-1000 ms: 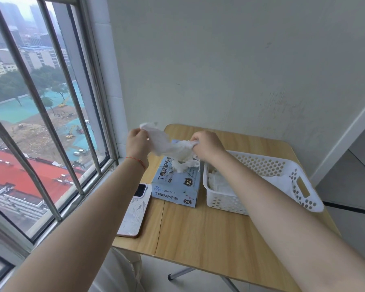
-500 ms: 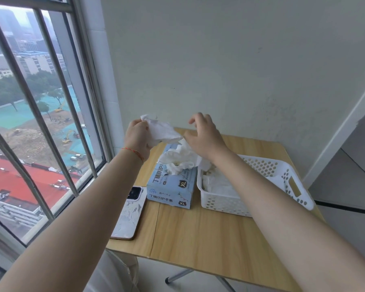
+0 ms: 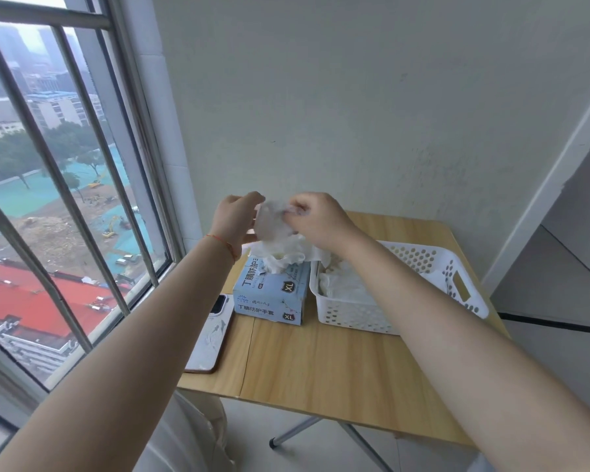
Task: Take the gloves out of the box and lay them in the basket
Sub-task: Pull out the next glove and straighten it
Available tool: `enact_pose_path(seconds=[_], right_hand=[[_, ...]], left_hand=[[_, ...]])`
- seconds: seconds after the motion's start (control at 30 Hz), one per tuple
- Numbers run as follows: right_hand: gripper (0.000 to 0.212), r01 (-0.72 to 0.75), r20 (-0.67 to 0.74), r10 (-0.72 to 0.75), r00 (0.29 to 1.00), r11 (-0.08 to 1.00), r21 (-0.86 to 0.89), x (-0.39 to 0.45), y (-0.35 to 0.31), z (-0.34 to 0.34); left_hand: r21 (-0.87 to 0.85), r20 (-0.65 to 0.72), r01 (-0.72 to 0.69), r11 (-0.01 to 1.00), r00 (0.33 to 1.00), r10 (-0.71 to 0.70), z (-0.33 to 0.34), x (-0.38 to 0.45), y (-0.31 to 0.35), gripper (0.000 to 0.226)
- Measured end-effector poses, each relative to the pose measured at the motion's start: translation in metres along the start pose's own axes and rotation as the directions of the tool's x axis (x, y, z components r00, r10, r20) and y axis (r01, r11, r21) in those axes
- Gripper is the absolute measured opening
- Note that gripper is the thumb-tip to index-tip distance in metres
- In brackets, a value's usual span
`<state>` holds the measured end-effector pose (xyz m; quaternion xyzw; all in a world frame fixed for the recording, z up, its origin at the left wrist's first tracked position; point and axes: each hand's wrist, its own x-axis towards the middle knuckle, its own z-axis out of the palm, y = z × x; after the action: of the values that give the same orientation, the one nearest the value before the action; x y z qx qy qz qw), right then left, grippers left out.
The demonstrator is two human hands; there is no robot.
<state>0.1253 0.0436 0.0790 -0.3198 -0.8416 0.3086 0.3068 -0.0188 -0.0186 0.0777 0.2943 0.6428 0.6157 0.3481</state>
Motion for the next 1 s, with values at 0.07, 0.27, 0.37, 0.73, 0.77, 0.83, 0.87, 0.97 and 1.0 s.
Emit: enact_pose_path(seconds=[0.07,0.27,0.37,0.73,0.77,0.83,0.87,0.97,1.0], right_hand=[[0.019,-0.135,0.091,0.113,0.989,0.945,0.298,-0.004,-0.008,-0.006],[0.018,-0.293,0.23,0.185,0.955,0.687,0.665,-0.007,-0.015,-0.017],[0.022,-0.321,0.179,0.267,0.947,0.747,0.583,-0.01,-0.014,-0.021],[0.008,-0.452,0.253,0.393,0.884,0.858,0.245,-0.017,0.014,-0.027],[0.008,-0.462,0.235,0.41,0.881,0.852,0.246,-0.016,0.015,-0.026],[0.012,-0.485,0.205,0.443,0.873,0.832,0.269,-0.013,0.017,-0.023],[0.012,-0.502,0.211,0.457,0.864,0.813,0.294,-0.012,0.016,-0.023],[0.02,-0.548,0.286,0.472,0.834,0.771,0.325,-0.013,0.015,-0.023],[0.029,-0.548,0.319,0.461,0.828,0.787,0.283,-0.014,0.016,-0.024]], left_hand=[[0.031,-0.087,-0.111,0.993,0.99,0.113,-0.002,-0.005,-0.001,0.014],[-0.156,0.549,-0.118,0.981,0.815,0.185,-0.006,-0.023,0.001,0.041],[-0.098,0.561,-0.11,0.989,0.815,0.146,-0.01,-0.018,-0.008,0.041],[0.106,0.299,-0.019,0.994,0.954,-0.013,-0.023,-0.011,-0.034,0.012],[0.157,0.281,-0.032,0.987,0.96,-0.014,-0.024,-0.012,-0.035,0.017],[0.219,0.273,-0.06,0.974,0.962,-0.002,-0.025,-0.011,-0.037,0.026],[0.227,0.277,-0.071,0.971,0.961,0.006,-0.026,-0.01,-0.038,0.029],[0.175,0.301,-0.093,0.98,0.953,0.036,-0.026,-0.009,-0.039,0.028],[0.156,0.293,-0.099,0.983,0.955,0.049,-0.026,-0.009,-0.039,0.025]])
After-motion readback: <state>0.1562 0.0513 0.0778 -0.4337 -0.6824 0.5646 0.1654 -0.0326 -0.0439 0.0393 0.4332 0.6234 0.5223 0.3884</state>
